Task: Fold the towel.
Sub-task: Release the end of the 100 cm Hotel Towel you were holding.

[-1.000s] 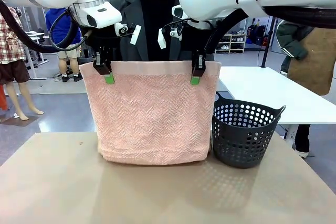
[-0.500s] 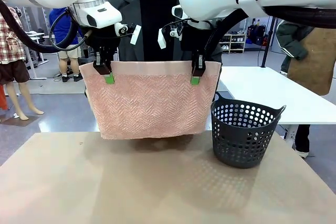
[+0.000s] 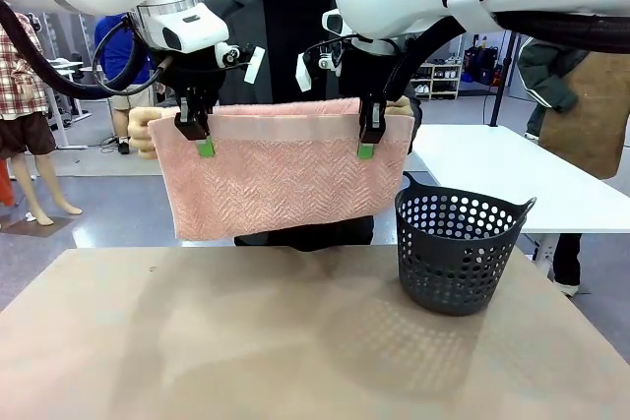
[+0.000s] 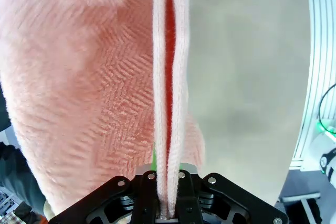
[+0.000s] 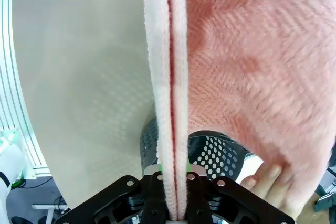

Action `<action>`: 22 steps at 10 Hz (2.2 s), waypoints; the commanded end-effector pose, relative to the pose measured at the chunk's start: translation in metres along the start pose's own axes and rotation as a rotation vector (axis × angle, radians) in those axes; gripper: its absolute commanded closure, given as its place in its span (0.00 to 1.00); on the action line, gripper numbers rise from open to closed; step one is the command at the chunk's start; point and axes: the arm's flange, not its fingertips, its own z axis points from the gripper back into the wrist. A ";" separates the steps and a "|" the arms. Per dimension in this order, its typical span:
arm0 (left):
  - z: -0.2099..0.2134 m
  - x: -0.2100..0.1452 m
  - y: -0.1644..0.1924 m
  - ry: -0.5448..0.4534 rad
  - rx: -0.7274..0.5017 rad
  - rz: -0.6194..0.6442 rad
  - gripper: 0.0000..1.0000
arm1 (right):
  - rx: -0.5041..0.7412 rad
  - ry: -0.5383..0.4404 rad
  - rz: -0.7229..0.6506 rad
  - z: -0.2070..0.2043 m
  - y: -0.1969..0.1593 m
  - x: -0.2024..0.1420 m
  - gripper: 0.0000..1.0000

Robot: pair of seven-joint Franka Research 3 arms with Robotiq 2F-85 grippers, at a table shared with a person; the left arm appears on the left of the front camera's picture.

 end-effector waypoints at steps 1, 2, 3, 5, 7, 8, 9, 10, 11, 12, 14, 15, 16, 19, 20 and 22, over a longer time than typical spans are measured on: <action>0.001 -0.001 0.000 -0.001 0.002 0.002 1.00 | -0.011 0.000 0.001 0.001 -0.001 0.000 1.00; 0.001 -0.001 0.000 -0.001 0.002 0.002 1.00 | -0.011 0.000 0.001 0.001 -0.001 0.000 1.00; 0.001 -0.001 0.000 -0.001 0.002 0.002 1.00 | -0.011 0.000 0.001 0.001 -0.001 0.000 1.00; 0.001 -0.001 0.000 -0.001 0.002 0.002 1.00 | -0.011 0.000 0.001 0.001 -0.001 0.000 1.00; 0.001 -0.001 0.000 -0.001 0.002 0.002 1.00 | -0.011 0.000 0.001 0.001 -0.001 0.000 1.00; 0.001 -0.001 0.000 -0.001 0.002 0.002 1.00 | -0.011 0.000 0.001 0.001 -0.001 0.000 1.00; 0.001 -0.001 0.000 -0.001 0.002 0.002 1.00 | -0.011 0.000 0.001 0.001 -0.001 0.000 1.00; 0.001 -0.001 0.000 -0.001 0.002 0.002 1.00 | -0.011 0.000 0.001 0.001 -0.001 0.000 1.00; 0.001 -0.001 0.000 -0.001 0.002 0.002 1.00 | -0.011 0.000 0.001 0.001 -0.001 0.000 1.00; 0.001 -0.001 0.000 -0.001 0.002 0.002 1.00 | -0.011 0.000 0.001 0.001 -0.001 0.000 1.00; 0.001 -0.001 0.000 -0.001 0.002 0.002 1.00 | -0.011 0.000 0.001 0.001 -0.001 0.000 1.00; 0.001 -0.001 0.000 -0.001 0.002 0.002 1.00 | -0.011 0.000 0.001 0.001 -0.001 0.000 1.00; 0.001 -0.001 0.000 -0.001 0.002 0.002 1.00 | -0.011 0.000 0.001 0.001 -0.001 0.000 1.00; 0.001 -0.001 0.000 -0.001 0.002 0.002 1.00 | -0.011 0.000 0.001 0.001 -0.001 0.000 1.00; 0.001 -0.001 0.000 -0.001 0.002 0.002 1.00 | -0.011 0.000 0.001 0.001 -0.001 0.000 1.00; 0.001 -0.001 0.000 -0.001 0.002 0.002 1.00 | -0.011 0.000 0.001 0.001 -0.001 0.000 1.00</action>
